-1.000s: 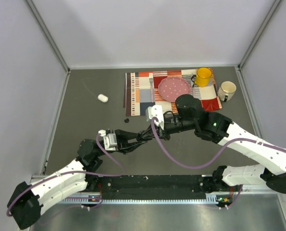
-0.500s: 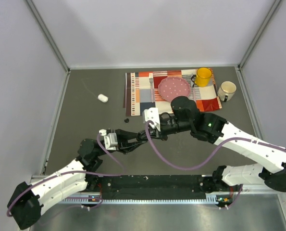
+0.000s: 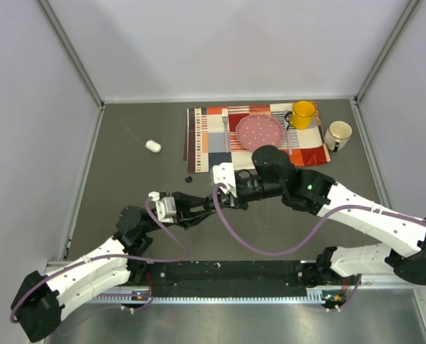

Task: Insert the wireless bluetooth earbuds into the charging case
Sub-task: Place the earbud in the charging case.

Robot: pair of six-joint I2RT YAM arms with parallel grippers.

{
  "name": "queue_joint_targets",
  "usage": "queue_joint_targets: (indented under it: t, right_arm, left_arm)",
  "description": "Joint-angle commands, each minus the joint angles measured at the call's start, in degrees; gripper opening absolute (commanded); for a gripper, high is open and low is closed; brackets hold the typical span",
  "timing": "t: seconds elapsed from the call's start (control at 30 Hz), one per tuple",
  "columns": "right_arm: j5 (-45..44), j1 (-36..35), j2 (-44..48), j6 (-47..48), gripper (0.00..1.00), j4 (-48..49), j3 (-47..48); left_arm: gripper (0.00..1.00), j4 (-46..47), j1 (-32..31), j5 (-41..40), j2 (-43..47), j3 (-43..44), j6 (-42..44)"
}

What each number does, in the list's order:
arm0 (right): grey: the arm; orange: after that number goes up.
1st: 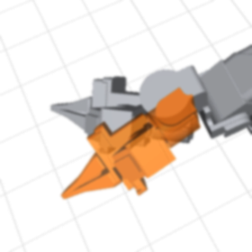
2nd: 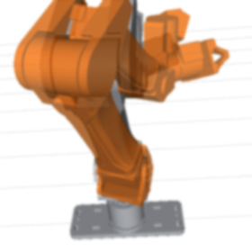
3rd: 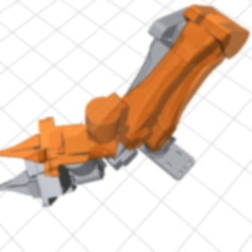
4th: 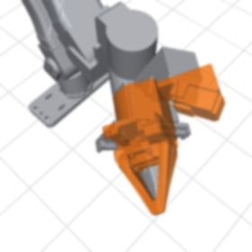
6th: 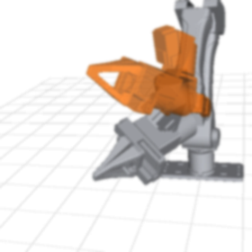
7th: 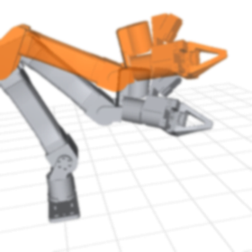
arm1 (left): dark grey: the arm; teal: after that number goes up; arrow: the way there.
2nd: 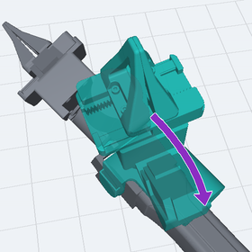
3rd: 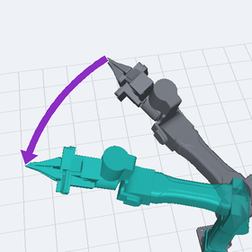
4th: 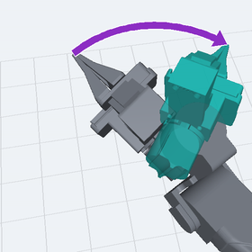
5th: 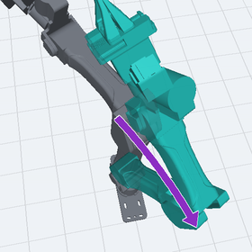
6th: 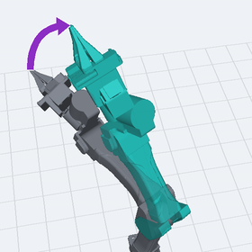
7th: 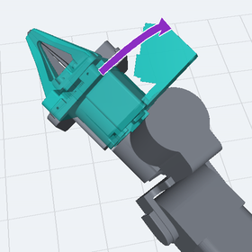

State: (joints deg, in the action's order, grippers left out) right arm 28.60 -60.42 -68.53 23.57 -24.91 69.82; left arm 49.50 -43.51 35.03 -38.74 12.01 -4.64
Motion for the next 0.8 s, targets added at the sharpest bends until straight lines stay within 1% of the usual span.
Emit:
queue_joint_targets:
  t: [0.0, 0.03, 0.2, 0.37, 0.47, 0.57, 0.6, 0.73, 0.77]
  right_arm:
    - [-3.81, -1.01, -1.08, 0.69, 0.18, 0.91, 0.14]
    - [-4.16, -1.01, -0.99, 0.51, 0.23, 0.91, 0.31]
    - [-5.66, -1.01, 0.41, 0.51, 0.32, 1.35, 1.10]
    - [-5.05, -1.01, 2.35, -0.28, 0.35, 3.19, 0.85]
    - [-3.65, -1.01, 4.98, -1.42, 0.36, 6.00, -0.29]
    - [-2.67, -1.01, 8.67, -2.83, 0.40, 9.78, -2.22]
    - [-2.59, -1.01, 9.55, -3.61, 0.43, 10.92, -2.76]
    - [-2.93, -1.01, 15.35, -5.73, 0.52, 16.81, -6.09]
    - [-3.98, -1.01, 17.88, -5.99, 0.54, 19.95, -7.93]
  left_arm:
    - [0.00, 5.44, -0.09, 0.57, 1.56, 1.35, -0.63]
    - [0.00, 5.44, -0.09, 0.40, 1.65, 1.35, -0.63]
    - [0.00, 5.35, -0.17, -0.05, 1.92, 1.00, -0.54]
    - [0.00, 5.17, -0.09, -0.48, 2.35, 0.73, -0.54]
    - [0.00, 4.65, -0.18, -1.36, 2.62, 0.47, -0.28]
    - [0.00, 3.86, -0.17, -3.02, 2.88, 0.47, 0.16]
    - [0.00, 3.07, -0.18, -3.56, 2.97, 0.38, 0.34]
    - [0.00, 1.40, -0.17, -7.51, 3.67, -0.06, 1.04]
    - [0.00, 1.22, -0.18, -9.00, 3.93, -0.23, 1.22]
